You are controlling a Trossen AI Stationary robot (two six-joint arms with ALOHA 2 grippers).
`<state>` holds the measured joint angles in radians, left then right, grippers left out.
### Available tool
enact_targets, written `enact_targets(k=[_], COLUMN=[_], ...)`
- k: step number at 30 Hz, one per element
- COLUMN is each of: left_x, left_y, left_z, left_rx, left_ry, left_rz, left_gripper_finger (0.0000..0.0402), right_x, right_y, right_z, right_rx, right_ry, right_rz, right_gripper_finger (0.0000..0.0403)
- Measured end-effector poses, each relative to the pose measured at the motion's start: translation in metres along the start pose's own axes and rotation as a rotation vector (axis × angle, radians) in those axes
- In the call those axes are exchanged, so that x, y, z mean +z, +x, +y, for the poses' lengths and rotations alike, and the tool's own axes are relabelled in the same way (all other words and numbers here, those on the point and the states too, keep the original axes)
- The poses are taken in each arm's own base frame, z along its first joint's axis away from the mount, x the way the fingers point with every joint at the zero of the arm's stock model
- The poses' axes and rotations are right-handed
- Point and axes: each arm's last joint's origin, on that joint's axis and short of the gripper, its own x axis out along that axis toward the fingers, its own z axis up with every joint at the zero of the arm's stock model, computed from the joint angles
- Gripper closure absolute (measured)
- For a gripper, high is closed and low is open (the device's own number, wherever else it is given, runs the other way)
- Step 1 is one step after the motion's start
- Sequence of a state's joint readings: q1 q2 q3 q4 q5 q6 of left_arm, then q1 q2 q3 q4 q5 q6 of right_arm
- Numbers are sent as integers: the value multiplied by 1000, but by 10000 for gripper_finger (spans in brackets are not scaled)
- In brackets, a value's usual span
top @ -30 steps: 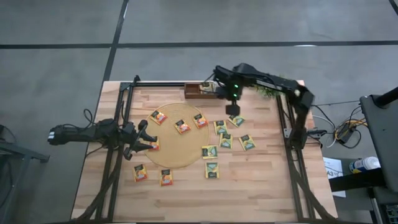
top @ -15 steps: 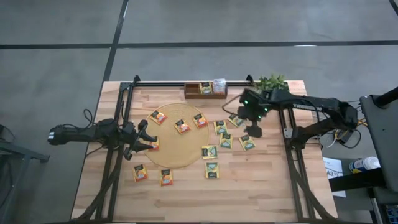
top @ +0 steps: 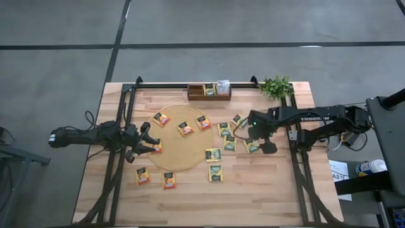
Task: Pick & Place Tea
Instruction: Put the yellow tea bag into the middle section of the wooden organizer
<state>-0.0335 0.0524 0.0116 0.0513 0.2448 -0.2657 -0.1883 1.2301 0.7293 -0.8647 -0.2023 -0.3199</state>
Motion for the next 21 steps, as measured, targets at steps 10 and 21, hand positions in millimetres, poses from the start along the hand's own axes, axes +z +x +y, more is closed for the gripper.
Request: enact_targets(k=[10, 21], left_x=[0, 0], left_y=[0, 0], left_z=[0, 0], left_rx=[0, 0], left_ry=[0, 0], left_rz=[1, 0], left_gripper_finger=[264, 264], right_x=[12, 14], right_y=[23, 65], right_z=[-2, -6], right_rx=[-80, -2], right_ry=[-32, -17], right_rz=[20, 192], right_gripper_finger=[74, 74])
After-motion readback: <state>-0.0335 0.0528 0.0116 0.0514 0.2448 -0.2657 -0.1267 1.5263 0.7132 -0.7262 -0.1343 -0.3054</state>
